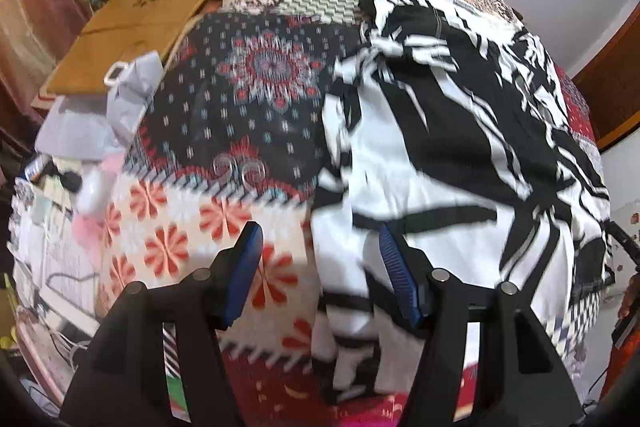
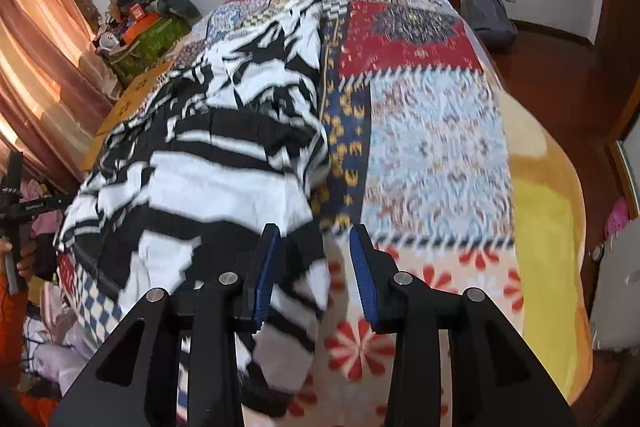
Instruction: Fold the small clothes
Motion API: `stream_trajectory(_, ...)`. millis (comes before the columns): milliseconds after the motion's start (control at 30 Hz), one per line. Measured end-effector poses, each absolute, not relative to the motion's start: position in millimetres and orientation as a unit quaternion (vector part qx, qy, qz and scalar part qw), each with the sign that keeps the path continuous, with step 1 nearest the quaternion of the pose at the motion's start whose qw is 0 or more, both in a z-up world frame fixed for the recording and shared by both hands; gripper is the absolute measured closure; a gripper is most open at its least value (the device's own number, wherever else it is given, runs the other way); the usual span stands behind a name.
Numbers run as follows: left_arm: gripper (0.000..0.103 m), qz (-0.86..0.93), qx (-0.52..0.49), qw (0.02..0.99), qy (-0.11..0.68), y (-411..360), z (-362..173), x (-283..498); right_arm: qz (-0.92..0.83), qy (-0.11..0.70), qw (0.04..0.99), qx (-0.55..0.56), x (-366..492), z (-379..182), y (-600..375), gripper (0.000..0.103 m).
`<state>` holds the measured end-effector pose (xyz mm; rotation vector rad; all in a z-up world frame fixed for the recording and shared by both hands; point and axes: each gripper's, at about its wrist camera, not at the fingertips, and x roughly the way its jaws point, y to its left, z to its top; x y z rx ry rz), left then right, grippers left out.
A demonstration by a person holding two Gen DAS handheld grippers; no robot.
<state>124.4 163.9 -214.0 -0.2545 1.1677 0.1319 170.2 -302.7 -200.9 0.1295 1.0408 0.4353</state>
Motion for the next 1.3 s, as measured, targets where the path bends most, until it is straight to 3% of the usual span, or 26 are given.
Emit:
stream_trajectory(167,0.043,0.047,-0.12,0.824,0.552,152.6,-226.8,103.7,0.209,0.524,0.822,0.078,157.2,-220.6,-304.2,0.067)
stream_trajectory(267,0.068,0.031,-0.117,0.832,0.541,143.0,-223.5,96.7,0.225,0.534,0.811,0.079,149.7,-228.2,-296.8,0.067)
stream_trajectory(300,0.082,0.025,-0.118,0.833,0.54,140.0,-221.6,96.3,0.229,0.531,0.812,0.074,147.4,-227.6,-293.8,0.067)
stream_trajectory(333,0.091,0.021,-0.117,0.833,0.54,136.7,-219.7,96.7,0.233,0.53,0.813,0.068,146.0,-226.6,-290.6,0.074)
stream_trajectory(367,0.093,0.02,-0.112,0.834,0.54,134.2,-217.7,97.3,0.243,0.529,0.81,0.068,145.6,-224.5,-287.9,0.088)
stream_trajectory(433,0.097,0.027,-0.091,0.841,0.532,129.1,-210.0,99.4,0.255,0.524,0.81,0.061,145.5,-218.1,-281.7,0.095)
stream_trajectory(933,0.098,0.065,-0.104,0.913,0.389,155.1,-79.8,160.5,0.257,0.367,0.89,0.086,193.4,-106.3,-291.5,0.099)
stream_trajectory(1300,0.098,0.091,-0.117,0.911,0.386,171.4,-68.8,272.6,0.231,0.349,0.904,0.083,293.9,-93.3,-283.9,0.099)
